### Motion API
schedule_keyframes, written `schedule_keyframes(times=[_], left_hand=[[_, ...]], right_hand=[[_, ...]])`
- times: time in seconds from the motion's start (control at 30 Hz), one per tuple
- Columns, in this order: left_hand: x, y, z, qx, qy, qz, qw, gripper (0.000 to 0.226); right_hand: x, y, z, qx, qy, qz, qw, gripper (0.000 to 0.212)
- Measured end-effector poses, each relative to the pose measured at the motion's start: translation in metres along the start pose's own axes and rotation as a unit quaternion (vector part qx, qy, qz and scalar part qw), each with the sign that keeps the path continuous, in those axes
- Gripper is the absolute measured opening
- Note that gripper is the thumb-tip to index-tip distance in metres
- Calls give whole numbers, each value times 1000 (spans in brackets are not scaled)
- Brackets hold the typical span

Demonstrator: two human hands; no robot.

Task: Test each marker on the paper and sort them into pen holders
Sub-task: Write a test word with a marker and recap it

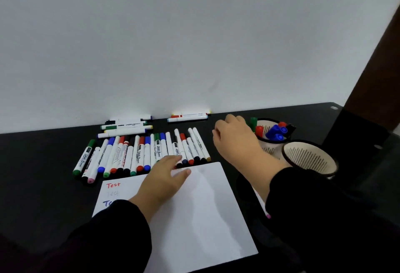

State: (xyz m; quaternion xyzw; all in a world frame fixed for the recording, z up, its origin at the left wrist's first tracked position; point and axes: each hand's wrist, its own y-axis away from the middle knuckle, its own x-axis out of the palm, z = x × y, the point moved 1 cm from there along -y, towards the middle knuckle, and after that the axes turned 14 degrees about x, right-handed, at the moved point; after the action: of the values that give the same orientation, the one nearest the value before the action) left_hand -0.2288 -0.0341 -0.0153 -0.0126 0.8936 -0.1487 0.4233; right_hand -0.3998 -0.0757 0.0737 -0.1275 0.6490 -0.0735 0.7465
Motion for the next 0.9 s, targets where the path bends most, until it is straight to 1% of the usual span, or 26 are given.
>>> schedule_keyframes(times=[0.1,0.2,0.3,0.4,0.47,0.63,0.77,0.9], left_hand=[[-12,-19,17,-6,-53,0,999,58],[-23,-38,38,-18,-104,34,994,65],[-31,-54,57,-5,-148,65,987,69],[-36,-69,73,13,-185,110,976,71],[-38,-78,83,17,-192,129,973,72],[-34,-84,100,10,-185,156,970,73],[-32,-85,106,10,-171,148,974,73],[-31,-83,109,8,-158,139,978,72]], right_hand=[[21,-23,17,-8,5,37,999,32],[41,-53,34,-14,12,73,997,32],[63,-87,47,-13,3,103,995,33],[88,-119,58,-16,-5,124,992,42],[103,-137,65,-25,-4,136,990,47],[130,-168,79,-41,13,143,989,48],[147,-181,83,-48,45,145,987,45],[154,-186,85,-61,63,121,989,39]])
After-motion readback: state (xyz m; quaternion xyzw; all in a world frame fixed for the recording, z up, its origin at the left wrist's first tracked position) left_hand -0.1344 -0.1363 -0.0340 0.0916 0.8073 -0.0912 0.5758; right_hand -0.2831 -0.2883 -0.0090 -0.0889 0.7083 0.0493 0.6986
